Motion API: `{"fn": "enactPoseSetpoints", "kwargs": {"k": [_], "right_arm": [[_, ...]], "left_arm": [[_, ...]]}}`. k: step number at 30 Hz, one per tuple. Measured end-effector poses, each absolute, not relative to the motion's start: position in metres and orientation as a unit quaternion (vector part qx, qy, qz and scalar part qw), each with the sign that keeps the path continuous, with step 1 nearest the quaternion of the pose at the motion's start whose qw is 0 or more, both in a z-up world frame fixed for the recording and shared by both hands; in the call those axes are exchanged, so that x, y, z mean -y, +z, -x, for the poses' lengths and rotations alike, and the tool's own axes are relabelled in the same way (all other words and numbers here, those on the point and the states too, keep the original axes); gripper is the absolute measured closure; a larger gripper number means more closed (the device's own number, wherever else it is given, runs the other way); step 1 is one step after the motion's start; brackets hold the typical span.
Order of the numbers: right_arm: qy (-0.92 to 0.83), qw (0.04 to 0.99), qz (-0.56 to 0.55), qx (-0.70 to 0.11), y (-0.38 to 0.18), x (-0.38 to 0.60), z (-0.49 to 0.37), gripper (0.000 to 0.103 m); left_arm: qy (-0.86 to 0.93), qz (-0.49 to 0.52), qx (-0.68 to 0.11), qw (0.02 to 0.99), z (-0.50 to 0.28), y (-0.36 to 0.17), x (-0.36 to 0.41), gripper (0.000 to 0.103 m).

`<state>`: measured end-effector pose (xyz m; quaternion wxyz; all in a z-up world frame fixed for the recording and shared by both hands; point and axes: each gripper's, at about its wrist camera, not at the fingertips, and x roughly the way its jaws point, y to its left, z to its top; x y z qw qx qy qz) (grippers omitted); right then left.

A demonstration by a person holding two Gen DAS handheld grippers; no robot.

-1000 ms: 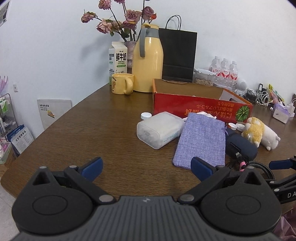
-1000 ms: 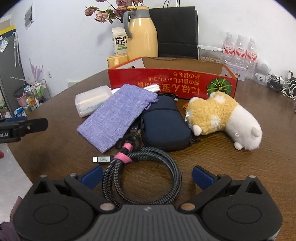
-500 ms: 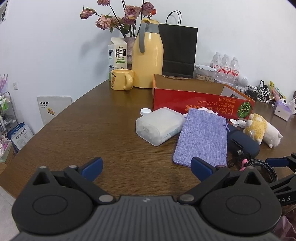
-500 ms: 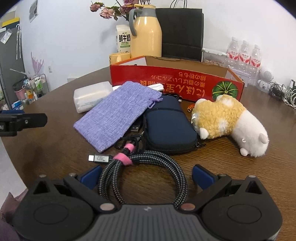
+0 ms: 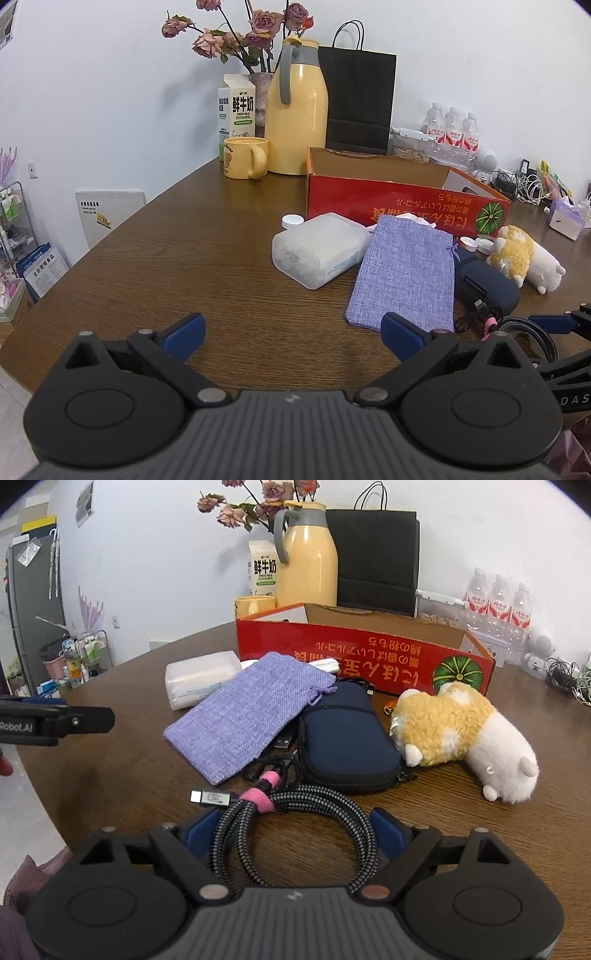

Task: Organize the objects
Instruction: 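Move the right tool back to the braided cable, then grasp the purple pouch with the left tool while the right tool grasps the braided cable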

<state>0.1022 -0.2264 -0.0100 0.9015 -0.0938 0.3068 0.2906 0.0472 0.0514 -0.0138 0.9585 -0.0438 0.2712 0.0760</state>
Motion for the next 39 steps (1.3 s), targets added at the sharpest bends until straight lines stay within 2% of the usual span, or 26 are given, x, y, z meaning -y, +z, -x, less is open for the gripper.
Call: {"fn": "enactPoseSetpoints", "kwargs": {"k": [13, 22, 30, 39], "right_arm": [[0.284, 0.918, 0.077, -0.268, 0.005, 0.247, -0.094, 0.018], [0.244, 0.938, 0.065, -0.237, 0.018, 0.274, -0.106, 0.018], [0.220, 0.948, 0.055, -0.225, 0.021, 0.288, -0.121, 0.018], [0.222, 0.946, 0.051, -0.229, 0.017, 0.288, -0.128, 0.018]], "left_arm": [[0.061, 0.032, -0.274, 0.959, -0.061, -0.012, -0.039, 0.000], [0.035, 0.005, -0.284, 0.958, -0.107, -0.014, -0.011, 0.000], [-0.014, -0.021, -0.310, 0.950, -0.146, -0.028, 0.014, 0.000], [-0.036, -0.018, -0.340, 0.940, -0.155, -0.049, 0.021, 0.000]]}}
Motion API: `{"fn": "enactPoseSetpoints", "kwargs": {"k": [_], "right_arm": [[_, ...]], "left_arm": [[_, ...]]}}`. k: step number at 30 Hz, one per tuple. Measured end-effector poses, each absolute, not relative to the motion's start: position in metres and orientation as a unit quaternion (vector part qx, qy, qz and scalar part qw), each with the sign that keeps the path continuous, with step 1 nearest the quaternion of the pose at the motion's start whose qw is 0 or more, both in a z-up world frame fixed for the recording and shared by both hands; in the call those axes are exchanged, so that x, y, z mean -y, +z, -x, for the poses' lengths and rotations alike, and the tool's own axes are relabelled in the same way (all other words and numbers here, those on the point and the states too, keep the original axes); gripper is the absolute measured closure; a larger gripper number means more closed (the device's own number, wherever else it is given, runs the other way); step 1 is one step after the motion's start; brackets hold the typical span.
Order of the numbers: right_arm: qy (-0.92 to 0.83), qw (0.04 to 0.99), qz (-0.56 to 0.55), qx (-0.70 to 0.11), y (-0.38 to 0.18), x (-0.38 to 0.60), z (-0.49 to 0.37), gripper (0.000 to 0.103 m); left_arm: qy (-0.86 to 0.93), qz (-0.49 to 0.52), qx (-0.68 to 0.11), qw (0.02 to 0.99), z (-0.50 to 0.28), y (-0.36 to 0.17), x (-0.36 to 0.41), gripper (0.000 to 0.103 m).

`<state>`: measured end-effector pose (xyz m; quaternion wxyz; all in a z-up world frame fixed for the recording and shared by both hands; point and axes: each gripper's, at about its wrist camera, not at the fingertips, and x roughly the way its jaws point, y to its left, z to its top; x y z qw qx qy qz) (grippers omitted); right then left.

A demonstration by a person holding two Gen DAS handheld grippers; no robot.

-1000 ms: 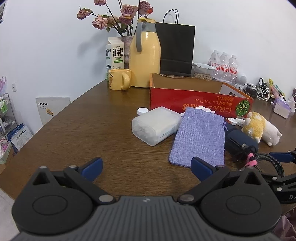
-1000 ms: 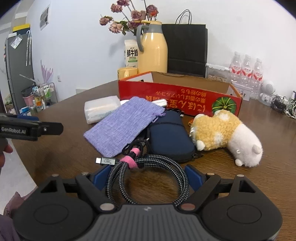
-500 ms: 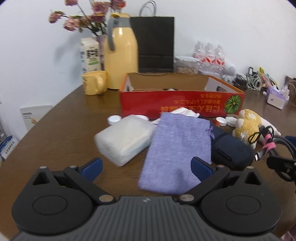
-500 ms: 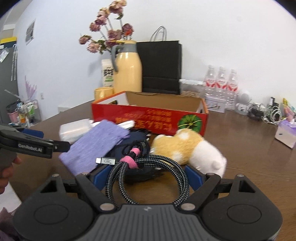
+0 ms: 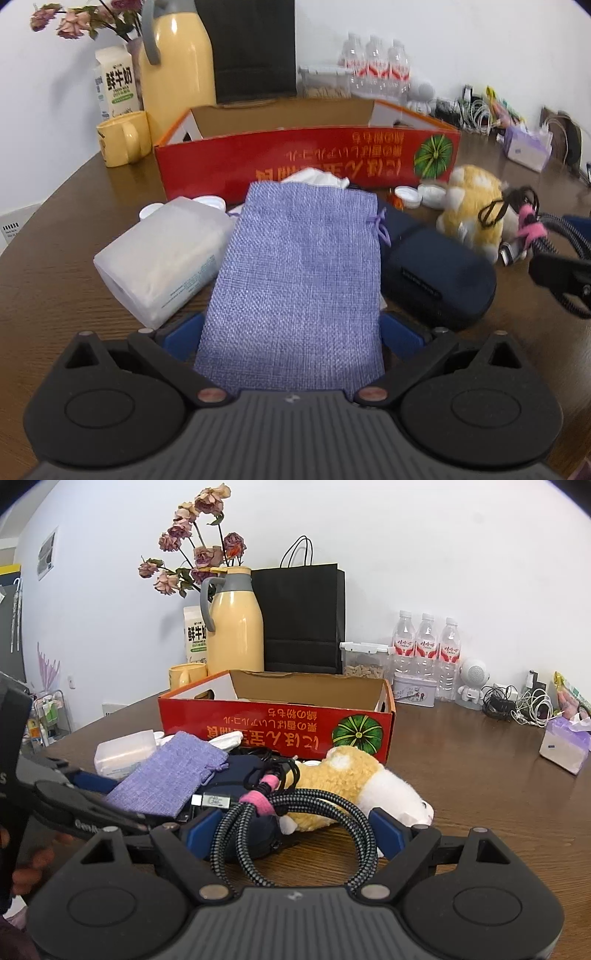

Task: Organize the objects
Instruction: 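Grasp the purple pouch with the left tool while the right tool grasps the braided cable, then lift both items into the cardboard box and open both tools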

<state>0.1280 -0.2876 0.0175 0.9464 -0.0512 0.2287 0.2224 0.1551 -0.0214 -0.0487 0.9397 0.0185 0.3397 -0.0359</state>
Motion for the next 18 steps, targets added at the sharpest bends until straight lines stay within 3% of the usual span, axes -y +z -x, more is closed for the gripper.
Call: {"fn": "enactPoseSetpoints", "kwargs": {"k": [7, 9, 12, 14, 18], "right_arm": [[0.224, 0.946, 0.047, -0.230, 0.016, 0.288, -0.129, 0.018], [0.224, 0.946, 0.045, -0.230, 0.016, 0.288, -0.129, 0.017], [0.225, 0.946, 0.042, -0.229, 0.017, 0.289, -0.128, 0.017], [0.226, 0.946, 0.041, -0.229, 0.017, 0.290, -0.127, 0.017], [0.229, 0.946, 0.042, -0.227, 0.018, 0.290, -0.124, 0.017]], "left_arm": [[-0.033, -0.017, -0.335, 0.941, -0.151, -0.050, 0.021, 0.001], [-0.027, -0.014, -0.329, 0.944, -0.148, -0.048, 0.021, 0.011], [-0.031, -0.013, -0.315, 0.949, -0.139, -0.045, 0.020, 0.051], [-0.041, -0.006, -0.312, 0.949, -0.135, -0.043, 0.018, 0.084], [-0.041, 0.011, -0.308, 0.951, -0.128, -0.040, 0.013, 0.090]]}}
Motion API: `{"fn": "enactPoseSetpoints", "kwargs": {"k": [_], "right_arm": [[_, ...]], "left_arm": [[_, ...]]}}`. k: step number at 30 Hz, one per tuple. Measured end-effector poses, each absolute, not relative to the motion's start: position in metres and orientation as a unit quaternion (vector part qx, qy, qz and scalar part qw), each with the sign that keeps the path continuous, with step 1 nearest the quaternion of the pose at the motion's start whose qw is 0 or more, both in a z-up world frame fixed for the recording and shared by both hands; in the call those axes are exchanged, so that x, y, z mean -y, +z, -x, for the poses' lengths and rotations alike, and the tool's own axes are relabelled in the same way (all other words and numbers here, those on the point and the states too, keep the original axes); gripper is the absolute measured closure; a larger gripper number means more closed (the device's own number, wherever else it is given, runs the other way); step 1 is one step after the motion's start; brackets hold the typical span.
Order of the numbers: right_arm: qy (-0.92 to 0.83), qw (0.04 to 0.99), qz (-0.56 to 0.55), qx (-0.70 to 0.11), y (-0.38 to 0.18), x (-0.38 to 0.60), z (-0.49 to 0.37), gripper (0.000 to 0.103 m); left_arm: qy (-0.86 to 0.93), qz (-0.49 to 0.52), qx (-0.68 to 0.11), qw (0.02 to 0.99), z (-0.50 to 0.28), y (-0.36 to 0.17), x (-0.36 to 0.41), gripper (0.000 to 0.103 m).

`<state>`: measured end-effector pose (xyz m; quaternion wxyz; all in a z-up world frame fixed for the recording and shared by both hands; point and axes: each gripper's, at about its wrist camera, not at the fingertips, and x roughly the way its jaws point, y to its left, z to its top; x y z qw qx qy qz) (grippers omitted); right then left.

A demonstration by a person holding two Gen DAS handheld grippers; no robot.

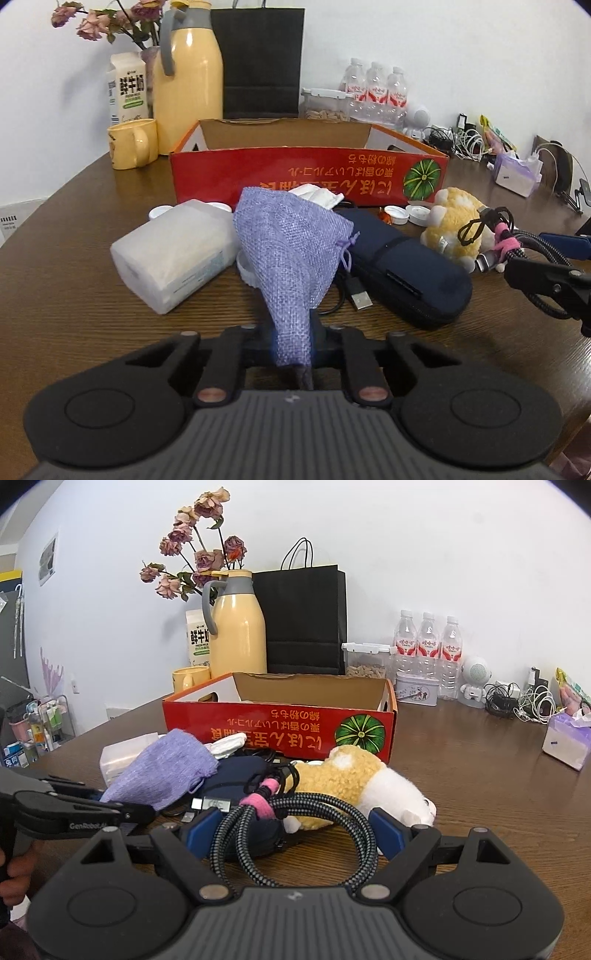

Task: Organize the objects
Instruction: 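Lift both items into the cardboard box and open both tools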

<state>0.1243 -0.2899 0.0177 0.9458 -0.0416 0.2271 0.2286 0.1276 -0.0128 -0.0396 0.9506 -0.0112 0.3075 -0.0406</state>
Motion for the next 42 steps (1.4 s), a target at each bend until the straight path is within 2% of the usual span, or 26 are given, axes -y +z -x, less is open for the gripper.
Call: {"fn": "enactPoseSetpoints", "kwargs": {"k": [8, 18, 32, 42], "right_arm": [[0.230, 0.947, 0.044, -0.220, 0.023, 0.288, -0.122, 0.017], [0.237, 0.953, 0.050, -0.184, 0.049, 0.273, -0.132, 0.017], [0.214, 0.964, 0.056, -0.144, 0.097, 0.233, -0.211, 0.018], [0.187, 0.967, 0.060, -0.161, 0.107, 0.202, -0.293, 0.018]], "left_arm": [[-0.030, 0.009, -0.263, 0.964, -0.113, -0.009, 0.012, 0.091], [-0.027, 0.006, -0.235, 0.972, -0.132, 0.029, 0.021, 0.091], [-0.019, 0.033, -0.243, 0.969, -0.219, 0.077, 0.025, 0.091], [0.001, 0.077, -0.251, 0.965, -0.300, 0.085, 0.020, 0.091]]}}
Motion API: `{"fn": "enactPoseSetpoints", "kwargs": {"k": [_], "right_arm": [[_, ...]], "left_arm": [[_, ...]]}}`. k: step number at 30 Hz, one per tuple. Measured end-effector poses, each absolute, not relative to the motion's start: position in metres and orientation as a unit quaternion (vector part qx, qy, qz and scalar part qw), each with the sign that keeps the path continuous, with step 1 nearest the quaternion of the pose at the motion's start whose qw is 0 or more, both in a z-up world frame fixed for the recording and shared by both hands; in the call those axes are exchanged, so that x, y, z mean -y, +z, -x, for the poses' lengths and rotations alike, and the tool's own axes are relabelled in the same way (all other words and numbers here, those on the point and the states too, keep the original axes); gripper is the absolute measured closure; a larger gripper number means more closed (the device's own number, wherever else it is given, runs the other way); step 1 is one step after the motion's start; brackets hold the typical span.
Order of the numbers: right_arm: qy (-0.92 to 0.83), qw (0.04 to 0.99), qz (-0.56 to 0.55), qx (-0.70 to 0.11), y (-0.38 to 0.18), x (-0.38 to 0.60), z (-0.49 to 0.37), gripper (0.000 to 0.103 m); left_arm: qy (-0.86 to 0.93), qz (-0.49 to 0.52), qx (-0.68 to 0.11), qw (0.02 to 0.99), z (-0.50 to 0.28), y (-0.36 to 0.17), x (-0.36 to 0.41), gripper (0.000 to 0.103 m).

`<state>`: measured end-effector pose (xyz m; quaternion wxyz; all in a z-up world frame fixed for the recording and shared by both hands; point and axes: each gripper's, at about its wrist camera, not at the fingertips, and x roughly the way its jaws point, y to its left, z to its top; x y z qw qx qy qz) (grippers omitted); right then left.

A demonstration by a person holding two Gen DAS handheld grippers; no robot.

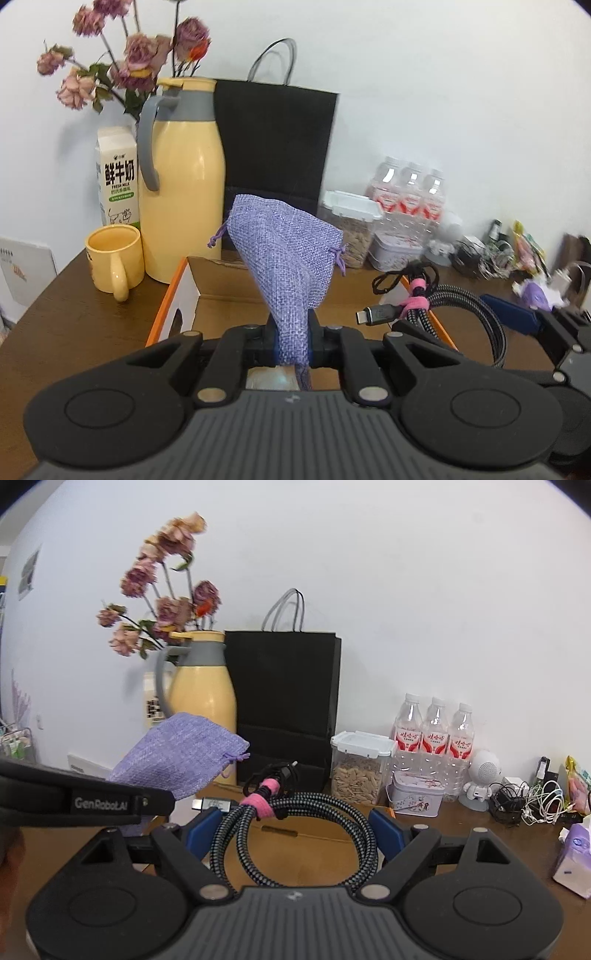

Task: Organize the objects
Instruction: 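Lift both items into the cardboard box and open both tools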

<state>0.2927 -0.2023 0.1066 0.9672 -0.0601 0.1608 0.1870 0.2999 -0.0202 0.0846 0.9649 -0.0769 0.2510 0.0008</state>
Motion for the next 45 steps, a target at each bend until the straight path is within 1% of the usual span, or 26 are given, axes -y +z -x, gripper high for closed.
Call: {"fn": "enactPoseSetpoints", "kwargs": {"k": [9, 13, 18, 19, 21, 22, 23, 24, 26, 33, 45], "right_arm": [[0.137, 0.967, 0.041, -0.212, 0.075, 0.184, -0.367, 0.018], [0.127, 0.962, 0.056, -0.237, 0.054, 0.182, -0.381, 0.017], [0.126, 0.958, 0.051, -0.253, 0.044, 0.183, -0.389, 0.017], [0.124, 0.957, 0.049, -0.256, 0.043, 0.184, -0.389, 0.017], [0.119, 0.956, 0.042, -0.267, 0.042, 0.186, -0.391, 0.016], [0.114, 0.955, 0.041, -0.271, 0.042, 0.186, -0.392, 0.013], [0.108, 0.954, 0.041, -0.276, 0.041, 0.187, -0.393, 0.005], [0.104, 0.954, 0.038, -0.278, 0.040, 0.188, -0.395, 0.000], [0.100, 0.953, 0.025, -0.283, 0.039, 0.191, -0.397, 0.000], [0.101, 0.953, 0.021, -0.285, 0.040, 0.192, -0.395, 0.000], [0.114, 0.965, 0.013, -0.235, 0.076, 0.205, -0.361, 0.000]], "left_arm": [[0.045, 0.139, -0.289, 0.946, -0.369, 0.044, 0.008, 0.091], [0.049, 0.135, -0.321, 0.936, -0.383, 0.023, 0.004, 0.091], [0.063, 0.129, -0.328, 0.934, -0.386, 0.018, -0.003, 0.090], [0.067, 0.128, -0.329, 0.933, -0.386, 0.018, -0.003, 0.088], [0.079, 0.123, -0.326, 0.934, -0.385, 0.020, -0.003, 0.059], [0.086, 0.120, -0.322, 0.935, -0.384, 0.021, -0.003, 0.021], [0.092, 0.117, -0.312, 0.938, -0.383, 0.023, -0.003, 0.000], [0.098, 0.112, -0.296, 0.943, -0.380, 0.025, -0.001, 0.000], [0.102, 0.103, -0.280, 0.949, -0.375, 0.030, 0.002, 0.000], [0.099, 0.105, -0.271, 0.952, -0.370, 0.039, 0.002, 0.000], [0.070, 0.105, -0.199, 0.972, -0.317, 0.081, 0.008, 0.000]]}}
